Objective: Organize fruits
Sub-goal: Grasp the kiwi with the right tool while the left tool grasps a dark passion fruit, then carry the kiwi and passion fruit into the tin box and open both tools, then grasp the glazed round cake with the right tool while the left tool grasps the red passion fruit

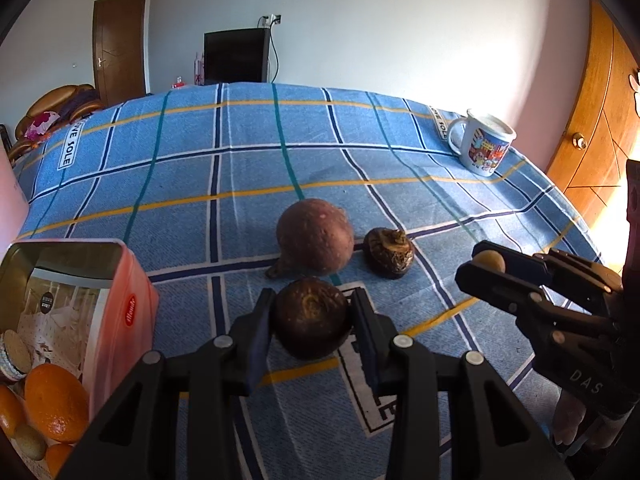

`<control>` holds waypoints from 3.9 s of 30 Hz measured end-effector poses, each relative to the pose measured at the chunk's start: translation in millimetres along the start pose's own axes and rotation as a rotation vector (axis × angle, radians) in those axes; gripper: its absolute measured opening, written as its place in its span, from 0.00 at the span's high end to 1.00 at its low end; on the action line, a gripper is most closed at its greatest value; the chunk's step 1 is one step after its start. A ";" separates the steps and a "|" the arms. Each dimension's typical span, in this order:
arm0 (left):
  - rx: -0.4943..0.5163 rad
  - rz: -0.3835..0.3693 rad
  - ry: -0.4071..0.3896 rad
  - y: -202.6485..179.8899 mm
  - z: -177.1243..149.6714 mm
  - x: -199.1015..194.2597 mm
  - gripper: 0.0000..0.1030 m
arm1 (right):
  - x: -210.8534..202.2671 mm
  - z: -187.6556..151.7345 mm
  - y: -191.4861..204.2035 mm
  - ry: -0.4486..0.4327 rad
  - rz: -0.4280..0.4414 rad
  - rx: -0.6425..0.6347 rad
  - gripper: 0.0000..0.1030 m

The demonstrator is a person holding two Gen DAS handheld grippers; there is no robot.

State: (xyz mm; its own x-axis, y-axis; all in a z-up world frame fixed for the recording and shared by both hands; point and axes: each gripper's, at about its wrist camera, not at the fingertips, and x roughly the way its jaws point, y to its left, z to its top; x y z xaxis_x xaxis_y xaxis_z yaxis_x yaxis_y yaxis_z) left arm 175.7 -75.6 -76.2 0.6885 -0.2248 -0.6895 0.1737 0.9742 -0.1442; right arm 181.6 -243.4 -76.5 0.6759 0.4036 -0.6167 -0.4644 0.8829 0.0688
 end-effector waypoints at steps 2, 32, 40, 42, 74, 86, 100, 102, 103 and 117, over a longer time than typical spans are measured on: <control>0.008 0.010 -0.037 -1.6 -0.9 -7.8 0.61 | -3.2 -0.1 1.2 -0.017 0.005 -0.005 0.72; 0.071 0.131 -0.346 -18.2 -18.4 -65.6 0.61 | -47.9 -8.1 13.9 -0.253 0.028 -0.074 0.72; 0.083 0.144 -0.404 -21.3 -24.1 -76.0 0.61 | -55.9 -10.6 16.5 -0.300 0.030 -0.090 0.72; 0.085 0.145 -0.416 -21.4 -25.2 -78.3 0.61 | -57.5 -10.9 17.3 -0.310 0.030 -0.097 0.72; -0.124 0.211 -0.367 90.8 -40.4 -122.1 0.61 | -18.5 23.8 115.9 -0.244 0.225 -0.199 0.72; -0.197 0.235 -0.228 146.2 -47.0 -112.2 0.61 | 36.0 31.1 190.4 -0.091 0.258 -0.293 0.72; -0.212 0.229 -0.172 153.3 -50.1 -102.8 0.61 | 66.3 28.6 200.7 0.039 0.279 -0.288 0.71; -0.214 0.235 -0.177 152.1 -49.5 -103.4 0.60 | 62.6 29.0 197.9 0.037 0.284 -0.284 0.68; -0.213 0.237 -0.179 150.5 -49.0 -104.0 0.58 | 59.4 29.6 195.1 0.031 0.291 -0.277 0.60; -0.090 0.232 -0.277 71.9 -15.8 -110.1 0.01 | 16.9 36.4 65.7 -0.056 0.001 -0.121 0.40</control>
State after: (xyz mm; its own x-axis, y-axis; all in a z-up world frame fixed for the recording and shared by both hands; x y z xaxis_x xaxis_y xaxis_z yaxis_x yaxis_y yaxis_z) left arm 101.3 19.5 -21.9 0.8692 0.0169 -0.4942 -0.0632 0.9950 -0.0771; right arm 183.4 -169.9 -53.9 0.7047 0.4200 -0.5718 -0.5283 0.8486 -0.0277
